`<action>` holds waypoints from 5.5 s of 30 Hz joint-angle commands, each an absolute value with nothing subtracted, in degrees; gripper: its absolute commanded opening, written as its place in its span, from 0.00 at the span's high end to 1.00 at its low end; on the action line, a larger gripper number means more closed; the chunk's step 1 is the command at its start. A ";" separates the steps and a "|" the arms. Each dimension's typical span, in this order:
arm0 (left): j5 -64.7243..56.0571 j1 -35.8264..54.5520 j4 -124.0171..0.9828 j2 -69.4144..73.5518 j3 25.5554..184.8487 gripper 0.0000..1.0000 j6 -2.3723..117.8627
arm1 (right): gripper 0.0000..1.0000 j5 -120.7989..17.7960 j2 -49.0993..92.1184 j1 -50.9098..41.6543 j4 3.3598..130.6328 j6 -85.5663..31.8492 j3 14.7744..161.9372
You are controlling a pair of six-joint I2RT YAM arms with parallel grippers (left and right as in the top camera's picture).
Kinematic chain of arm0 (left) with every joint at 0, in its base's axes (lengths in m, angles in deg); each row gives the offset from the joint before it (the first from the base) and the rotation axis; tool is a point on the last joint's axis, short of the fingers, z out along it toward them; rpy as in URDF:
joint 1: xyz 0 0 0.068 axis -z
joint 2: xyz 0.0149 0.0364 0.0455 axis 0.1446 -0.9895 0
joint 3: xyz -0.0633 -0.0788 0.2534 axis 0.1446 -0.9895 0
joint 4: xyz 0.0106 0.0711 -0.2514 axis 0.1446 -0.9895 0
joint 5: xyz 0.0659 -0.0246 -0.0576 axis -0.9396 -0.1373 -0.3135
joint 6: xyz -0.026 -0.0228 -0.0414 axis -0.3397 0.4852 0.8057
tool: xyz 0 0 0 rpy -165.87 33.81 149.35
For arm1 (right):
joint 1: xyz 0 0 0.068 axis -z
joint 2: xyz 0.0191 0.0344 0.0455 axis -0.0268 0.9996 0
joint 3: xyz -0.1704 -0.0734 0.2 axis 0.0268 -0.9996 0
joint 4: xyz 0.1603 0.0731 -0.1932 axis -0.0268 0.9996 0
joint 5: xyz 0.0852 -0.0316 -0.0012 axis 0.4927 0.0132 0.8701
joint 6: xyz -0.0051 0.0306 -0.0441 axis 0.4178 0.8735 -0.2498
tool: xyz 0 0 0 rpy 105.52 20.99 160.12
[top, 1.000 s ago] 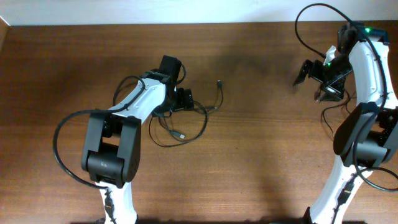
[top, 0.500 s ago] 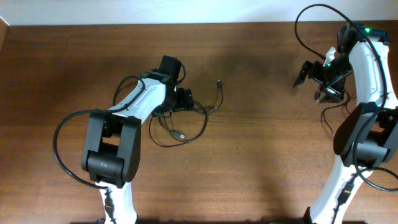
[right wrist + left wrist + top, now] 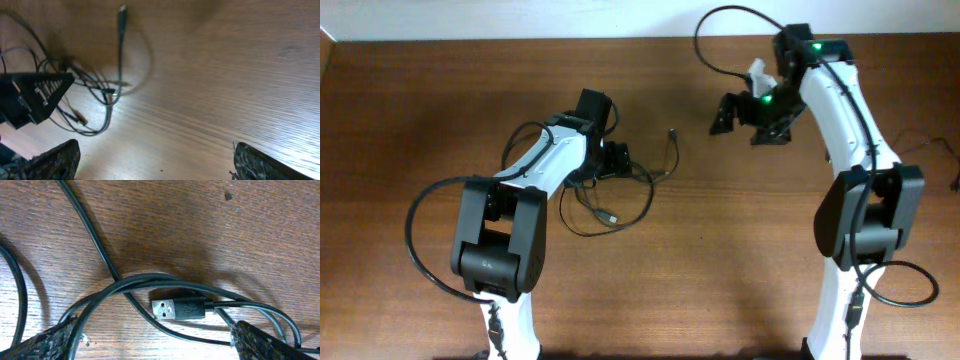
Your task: Untangle cables
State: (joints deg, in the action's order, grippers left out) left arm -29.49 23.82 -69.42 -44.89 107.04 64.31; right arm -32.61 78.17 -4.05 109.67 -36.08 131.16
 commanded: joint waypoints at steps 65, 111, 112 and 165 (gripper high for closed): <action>-33.23 20.67 -75.41 -39.86 105.73 0.83 62.43 | 0.60 -30.18 77.65 -22.17 74.88 -19.23 102.53; 3.01 14.18 -71.67 -39.82 103.52 1.00 45.14 | 0.96 -3.27 76.73 -16.07 80.62 -31.58 102.64; 5.13 13.66 -71.69 -39.82 103.52 1.00 44.07 | 0.96 -5.48 76.73 -16.62 81.17 -31.56 102.64; 1.68 12.65 -71.49 -39.84 103.37 1.00 46.30 | 0.22 -23.62 69.91 -27.98 84.76 -33.44 106.55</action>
